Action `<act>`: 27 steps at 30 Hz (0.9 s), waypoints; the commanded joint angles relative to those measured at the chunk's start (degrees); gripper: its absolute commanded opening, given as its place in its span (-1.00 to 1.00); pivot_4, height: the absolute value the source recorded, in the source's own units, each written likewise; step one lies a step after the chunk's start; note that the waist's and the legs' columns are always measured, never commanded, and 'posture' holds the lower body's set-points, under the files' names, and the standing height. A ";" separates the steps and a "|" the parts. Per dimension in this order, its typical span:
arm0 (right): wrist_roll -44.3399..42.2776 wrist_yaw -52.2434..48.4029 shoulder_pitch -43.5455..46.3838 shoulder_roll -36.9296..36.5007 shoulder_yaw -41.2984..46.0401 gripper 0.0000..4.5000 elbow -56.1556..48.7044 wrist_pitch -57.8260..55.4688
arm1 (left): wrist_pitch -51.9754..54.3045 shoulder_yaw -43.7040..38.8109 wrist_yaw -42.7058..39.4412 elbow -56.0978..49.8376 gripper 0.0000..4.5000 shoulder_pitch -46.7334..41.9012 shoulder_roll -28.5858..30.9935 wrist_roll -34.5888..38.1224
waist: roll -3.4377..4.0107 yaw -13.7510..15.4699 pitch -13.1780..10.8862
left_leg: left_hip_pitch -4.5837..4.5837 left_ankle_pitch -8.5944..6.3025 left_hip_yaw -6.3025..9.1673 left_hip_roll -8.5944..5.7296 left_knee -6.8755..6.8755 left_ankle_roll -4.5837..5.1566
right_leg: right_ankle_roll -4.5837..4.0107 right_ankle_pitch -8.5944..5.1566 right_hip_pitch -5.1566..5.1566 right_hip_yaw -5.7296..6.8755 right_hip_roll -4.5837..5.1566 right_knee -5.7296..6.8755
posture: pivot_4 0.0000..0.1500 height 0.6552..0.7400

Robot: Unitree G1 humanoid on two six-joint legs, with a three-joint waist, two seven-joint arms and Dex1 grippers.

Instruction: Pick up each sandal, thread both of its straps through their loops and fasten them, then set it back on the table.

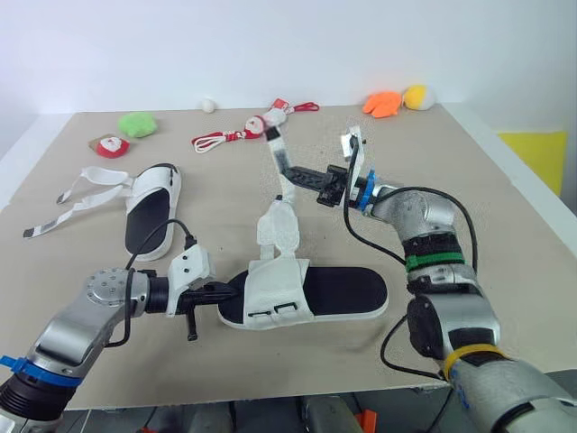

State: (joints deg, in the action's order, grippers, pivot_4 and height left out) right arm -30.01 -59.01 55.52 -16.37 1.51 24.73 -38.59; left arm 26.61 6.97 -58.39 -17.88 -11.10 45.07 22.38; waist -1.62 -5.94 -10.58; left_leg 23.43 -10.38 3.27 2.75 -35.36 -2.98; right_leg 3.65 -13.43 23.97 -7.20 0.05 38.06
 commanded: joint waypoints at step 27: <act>18.03 -20.61 -17.08 -22.26 -25.15 0.40 -31.93 82.93 | 2.53 1.67 -0.90 -0.65 -1.00 0.36 0.06 -0.51 | -0.03 0.73 0.01 | -0.12 -0.03 -0.07 0.01 -0.01 -0.07 | -0.46 -0.27 -0.08 -0.01 0.07 0.00 | 1.00 1.00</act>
State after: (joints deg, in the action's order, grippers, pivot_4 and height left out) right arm -9.65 -79.69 38.34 -38.48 -24.74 -4.64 45.39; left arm 28.03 7.41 -58.86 -18.45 -11.48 44.92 22.38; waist -1.65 -5.21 -10.57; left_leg 23.32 -10.42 3.19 2.75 -35.36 -3.06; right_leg 3.13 -13.74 23.88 -7.21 0.14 38.06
